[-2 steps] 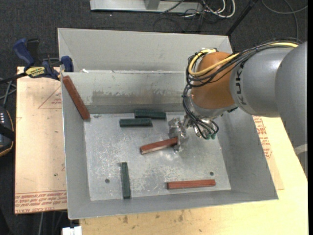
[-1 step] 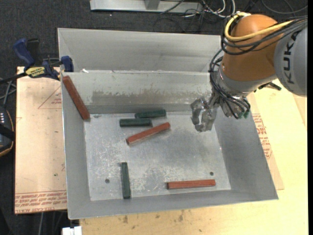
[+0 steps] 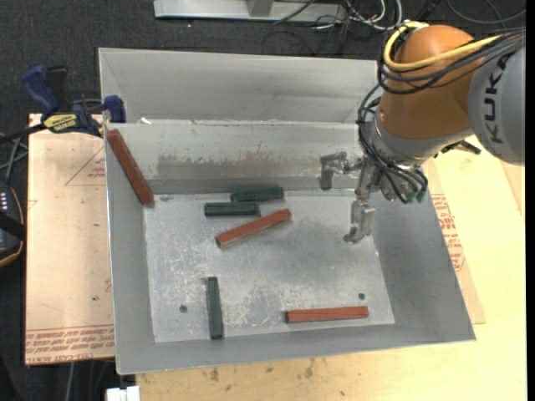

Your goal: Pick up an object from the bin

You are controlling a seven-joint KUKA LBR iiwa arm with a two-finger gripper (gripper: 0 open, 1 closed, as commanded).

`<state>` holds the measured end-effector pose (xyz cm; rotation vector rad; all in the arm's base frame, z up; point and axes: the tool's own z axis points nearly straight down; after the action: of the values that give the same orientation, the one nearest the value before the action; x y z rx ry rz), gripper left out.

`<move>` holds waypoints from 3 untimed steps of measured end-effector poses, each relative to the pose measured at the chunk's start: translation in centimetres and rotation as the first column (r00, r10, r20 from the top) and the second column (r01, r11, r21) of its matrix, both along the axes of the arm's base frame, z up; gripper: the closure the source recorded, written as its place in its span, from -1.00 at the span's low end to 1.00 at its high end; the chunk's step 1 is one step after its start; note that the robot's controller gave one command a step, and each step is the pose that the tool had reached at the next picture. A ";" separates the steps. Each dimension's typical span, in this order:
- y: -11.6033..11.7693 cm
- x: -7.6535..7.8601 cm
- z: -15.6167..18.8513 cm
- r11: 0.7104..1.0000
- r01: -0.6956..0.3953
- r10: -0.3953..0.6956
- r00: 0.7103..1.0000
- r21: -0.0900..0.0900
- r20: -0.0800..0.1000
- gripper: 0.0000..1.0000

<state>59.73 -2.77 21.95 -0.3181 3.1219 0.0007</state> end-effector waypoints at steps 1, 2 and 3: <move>0.0 0.0 0.0 1.000 0.000 0.000 1.000 0.000 0.000 -1.00; 0.4 -4.6 -5.2 1.000 -0.012 0.012 1.000 0.000 0.004 -1.00; -0.4 -6.6 -7.9 1.000 -0.001 0.001 1.000 0.002 -0.011 -1.00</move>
Offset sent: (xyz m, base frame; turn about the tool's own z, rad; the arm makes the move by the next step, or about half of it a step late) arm -0.0739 0.0061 -0.0845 -0.0180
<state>53.15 -3.21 14.10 -0.3207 3.1321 0.0048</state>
